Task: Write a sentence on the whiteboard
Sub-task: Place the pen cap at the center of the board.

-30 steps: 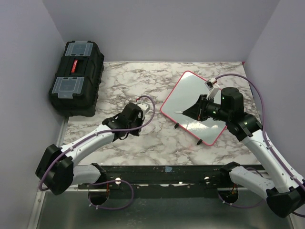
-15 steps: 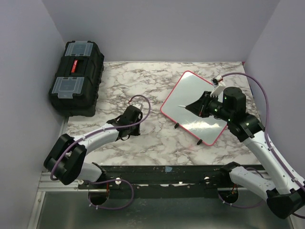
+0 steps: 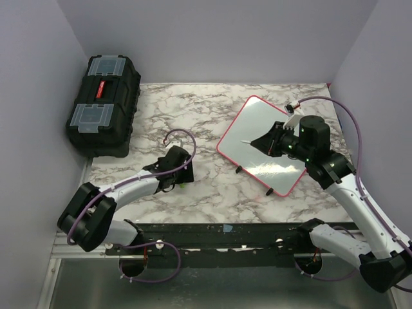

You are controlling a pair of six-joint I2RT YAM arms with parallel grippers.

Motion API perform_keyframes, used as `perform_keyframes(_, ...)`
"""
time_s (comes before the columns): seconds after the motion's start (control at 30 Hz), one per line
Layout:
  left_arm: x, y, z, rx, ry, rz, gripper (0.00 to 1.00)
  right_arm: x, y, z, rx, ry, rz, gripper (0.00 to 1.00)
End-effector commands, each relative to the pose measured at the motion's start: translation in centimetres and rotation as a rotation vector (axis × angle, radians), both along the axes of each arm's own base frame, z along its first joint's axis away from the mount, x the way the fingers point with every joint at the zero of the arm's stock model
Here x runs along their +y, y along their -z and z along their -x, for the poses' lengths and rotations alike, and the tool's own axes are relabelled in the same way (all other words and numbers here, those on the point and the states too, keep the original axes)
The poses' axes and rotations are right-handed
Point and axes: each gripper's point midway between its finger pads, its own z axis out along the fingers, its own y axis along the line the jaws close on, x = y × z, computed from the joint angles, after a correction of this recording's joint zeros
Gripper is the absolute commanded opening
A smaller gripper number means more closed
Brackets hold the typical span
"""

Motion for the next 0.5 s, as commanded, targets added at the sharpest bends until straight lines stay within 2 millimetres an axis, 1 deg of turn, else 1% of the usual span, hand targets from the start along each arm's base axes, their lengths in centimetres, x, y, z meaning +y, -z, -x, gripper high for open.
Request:
perform_keyframes(0.0,0.3,-3.7,-1.3,-0.100,-0.052,0.038,0.79,-0.9,-2.1,-1.2,-0.070,0.067,0.005,0.01)
perform_keyframes(0.07,0.4,-6.2,-1.6,-0.154,-0.048,0.051,0.79,-2.1,-2.4,-1.7,-0.092,0.135,0.026,0.01)
perform_keyframes(0.17,0.6,-10.0,-2.2,-0.259,-0.048,0.083,0.80,-5.0,-3.1,-2.8,-0.140,0.308,0.053,0.01)
perform_keyframes(0.2,0.6,-11.4,-2.4,-0.305,-0.041,0.103,0.85,-5.9,-3.3,-3.1,-0.158,0.363,0.059,0.01)
perform_keyframes(0.23,0.4,-12.6,-2.6,-0.348,-0.032,0.126,0.97,-7.2,-3.7,-3.3,-0.177,0.434,0.064,0.01)
perform_keyframes(0.3,-0.3,-14.3,-3.1,-0.425,-0.024,0.193,0.99,-9.6,-4.2,-3.8,-0.209,0.574,0.072,0.01)
perform_keyframes(0.37,-1.5,-15.8,-4.0,-0.483,-0.003,0.268,0.98,-12.2,-4.6,-3.9,-0.245,0.722,0.066,0.00)
perform_keyframes(0.4,-2.4,-16.8,-4.5,-0.506,0.036,0.298,0.98,-13.3,-4.6,-3.8,-0.262,0.784,0.069,0.01)
perform_keyframes(0.43,-3.3,-18.1,-5.0,-0.534,0.087,0.311,0.98,-14.8,-4.8,-3.9,-0.281,0.867,0.080,0.01)
perform_keyframes(0.47,-4.2,-18.9,-5.4,-0.543,0.137,0.311,0.98,-16.3,-4.5,-3.8,-0.287,0.945,0.109,0.01)
